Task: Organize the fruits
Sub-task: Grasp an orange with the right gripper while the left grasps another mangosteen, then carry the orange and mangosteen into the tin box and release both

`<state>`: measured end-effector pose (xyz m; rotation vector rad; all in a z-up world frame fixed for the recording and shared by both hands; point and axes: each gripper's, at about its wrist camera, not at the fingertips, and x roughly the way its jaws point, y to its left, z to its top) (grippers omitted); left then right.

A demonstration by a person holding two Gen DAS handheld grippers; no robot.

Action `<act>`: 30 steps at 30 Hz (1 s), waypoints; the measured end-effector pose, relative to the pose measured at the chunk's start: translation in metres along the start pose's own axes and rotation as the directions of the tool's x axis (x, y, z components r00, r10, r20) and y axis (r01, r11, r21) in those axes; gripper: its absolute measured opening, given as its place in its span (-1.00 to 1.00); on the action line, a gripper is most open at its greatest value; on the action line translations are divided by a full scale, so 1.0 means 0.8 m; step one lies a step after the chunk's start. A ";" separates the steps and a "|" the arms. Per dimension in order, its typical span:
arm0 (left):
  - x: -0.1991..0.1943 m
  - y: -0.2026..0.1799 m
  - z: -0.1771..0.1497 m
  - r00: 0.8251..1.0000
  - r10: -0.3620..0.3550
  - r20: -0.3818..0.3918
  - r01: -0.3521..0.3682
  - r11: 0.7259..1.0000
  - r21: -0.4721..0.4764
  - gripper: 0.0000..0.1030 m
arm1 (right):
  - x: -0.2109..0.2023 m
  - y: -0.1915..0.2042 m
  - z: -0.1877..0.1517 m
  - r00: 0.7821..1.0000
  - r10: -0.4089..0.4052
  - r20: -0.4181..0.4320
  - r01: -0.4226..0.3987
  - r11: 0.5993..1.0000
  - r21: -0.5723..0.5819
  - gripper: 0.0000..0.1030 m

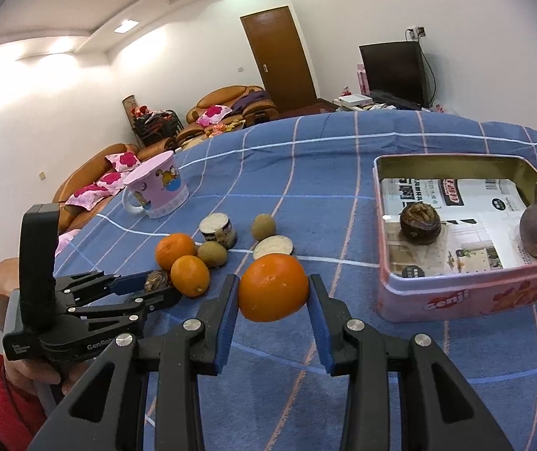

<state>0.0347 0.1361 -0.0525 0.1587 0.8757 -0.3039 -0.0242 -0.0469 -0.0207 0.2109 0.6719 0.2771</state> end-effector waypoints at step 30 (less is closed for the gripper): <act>-0.032 -0.137 0.055 0.942 0.067 0.329 -0.034 0.994 -0.106 -0.21 | -0.053 -0.099 0.040 0.959 -0.213 0.187 0.221 0.975 -0.022 -0.25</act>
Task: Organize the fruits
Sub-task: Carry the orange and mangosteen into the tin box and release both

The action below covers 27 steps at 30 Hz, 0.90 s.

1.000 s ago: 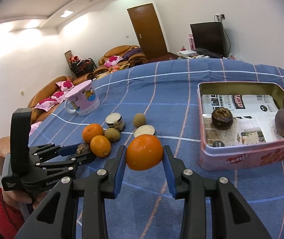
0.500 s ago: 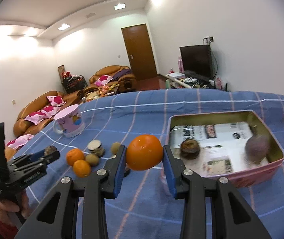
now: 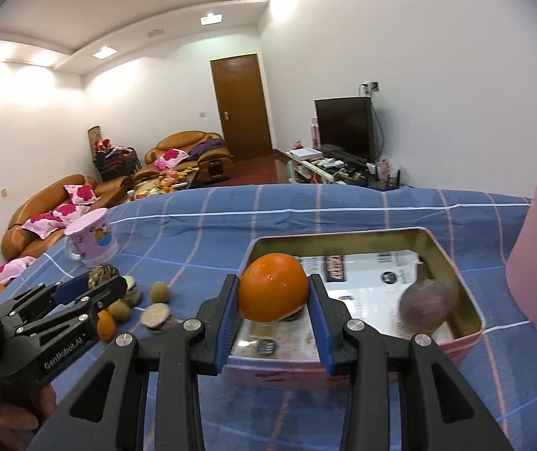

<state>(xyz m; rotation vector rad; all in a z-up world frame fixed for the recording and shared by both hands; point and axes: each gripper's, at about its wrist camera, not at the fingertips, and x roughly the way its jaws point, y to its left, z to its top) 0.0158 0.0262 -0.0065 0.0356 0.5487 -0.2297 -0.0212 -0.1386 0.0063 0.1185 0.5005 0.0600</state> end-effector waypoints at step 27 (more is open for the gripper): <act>0.068 -0.150 0.031 0.997 -0.062 -0.042 0.065 0.995 0.074 -0.21 | 0.036 -0.111 0.022 0.978 -0.206 -0.022 0.206 0.978 -0.014 -0.25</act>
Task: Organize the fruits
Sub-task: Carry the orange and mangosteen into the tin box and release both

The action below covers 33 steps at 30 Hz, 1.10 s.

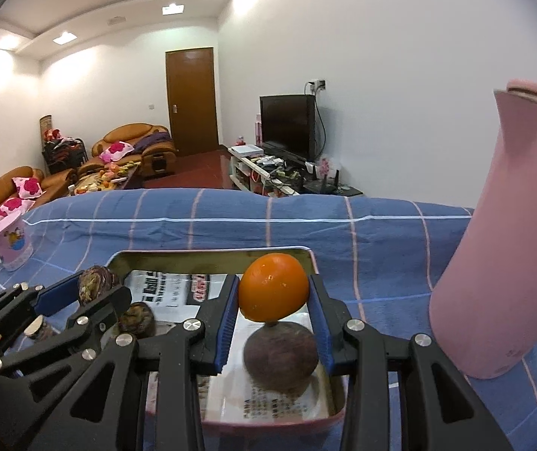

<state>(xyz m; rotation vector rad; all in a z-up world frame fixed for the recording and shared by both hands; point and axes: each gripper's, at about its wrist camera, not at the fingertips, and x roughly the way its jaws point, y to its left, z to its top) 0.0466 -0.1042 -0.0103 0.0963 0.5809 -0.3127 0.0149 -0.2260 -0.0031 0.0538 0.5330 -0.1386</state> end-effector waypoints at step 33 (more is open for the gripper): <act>0.025 -0.004 0.011 0.997 0.070 -0.044 -0.072 0.997 -0.037 -0.16 | 0.027 -0.009 0.008 0.993 0.113 -0.024 -0.112 0.993 0.039 -0.11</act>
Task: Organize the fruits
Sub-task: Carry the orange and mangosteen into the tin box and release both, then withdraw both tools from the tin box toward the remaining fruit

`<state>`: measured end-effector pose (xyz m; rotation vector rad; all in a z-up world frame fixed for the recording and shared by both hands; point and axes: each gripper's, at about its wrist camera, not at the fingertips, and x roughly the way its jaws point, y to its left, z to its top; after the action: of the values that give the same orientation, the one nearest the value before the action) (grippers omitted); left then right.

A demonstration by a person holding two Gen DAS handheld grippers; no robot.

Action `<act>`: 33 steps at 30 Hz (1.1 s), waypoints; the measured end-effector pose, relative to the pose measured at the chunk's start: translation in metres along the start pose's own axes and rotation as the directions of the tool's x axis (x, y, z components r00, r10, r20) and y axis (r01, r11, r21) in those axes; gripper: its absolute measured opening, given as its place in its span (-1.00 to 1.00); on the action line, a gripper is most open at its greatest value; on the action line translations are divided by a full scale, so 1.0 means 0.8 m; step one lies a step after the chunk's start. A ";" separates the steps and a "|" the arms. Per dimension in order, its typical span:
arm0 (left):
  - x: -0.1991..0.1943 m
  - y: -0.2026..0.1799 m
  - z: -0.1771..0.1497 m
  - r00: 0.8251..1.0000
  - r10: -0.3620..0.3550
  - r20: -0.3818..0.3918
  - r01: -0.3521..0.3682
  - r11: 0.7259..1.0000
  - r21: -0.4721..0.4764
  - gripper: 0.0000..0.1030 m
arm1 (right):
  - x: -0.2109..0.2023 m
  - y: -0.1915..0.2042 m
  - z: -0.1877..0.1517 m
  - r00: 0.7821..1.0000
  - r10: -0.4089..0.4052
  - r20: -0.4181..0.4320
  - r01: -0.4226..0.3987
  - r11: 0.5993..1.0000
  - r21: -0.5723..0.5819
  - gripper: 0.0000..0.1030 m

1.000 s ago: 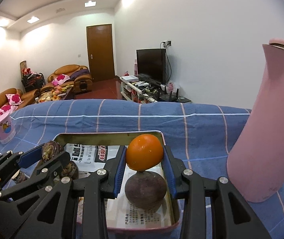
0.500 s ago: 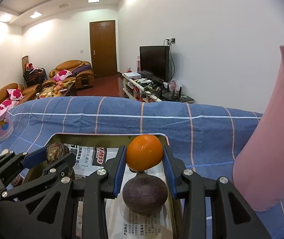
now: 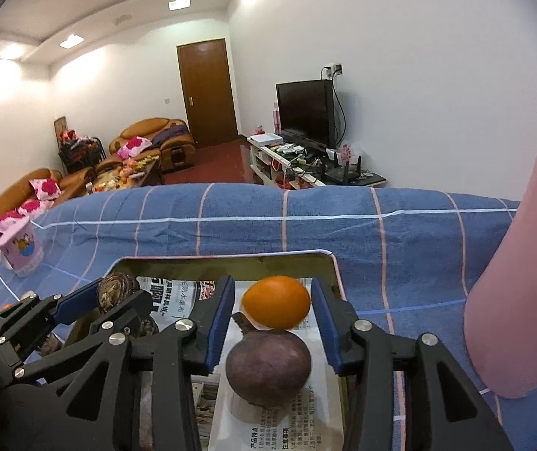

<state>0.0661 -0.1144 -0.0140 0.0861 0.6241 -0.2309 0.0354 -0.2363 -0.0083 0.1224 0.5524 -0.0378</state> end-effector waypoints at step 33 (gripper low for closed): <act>-0.051 0.028 -0.018 0.988 0.081 0.132 -0.082 0.997 0.004 1.00 | -0.061 -0.004 -0.010 0.953 -0.209 0.218 0.197 0.977 0.079 0.59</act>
<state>0.0313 -0.0829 -0.0014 0.1043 0.4866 -0.1589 -0.0102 -0.2381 0.0104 0.1146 0.3354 -0.2654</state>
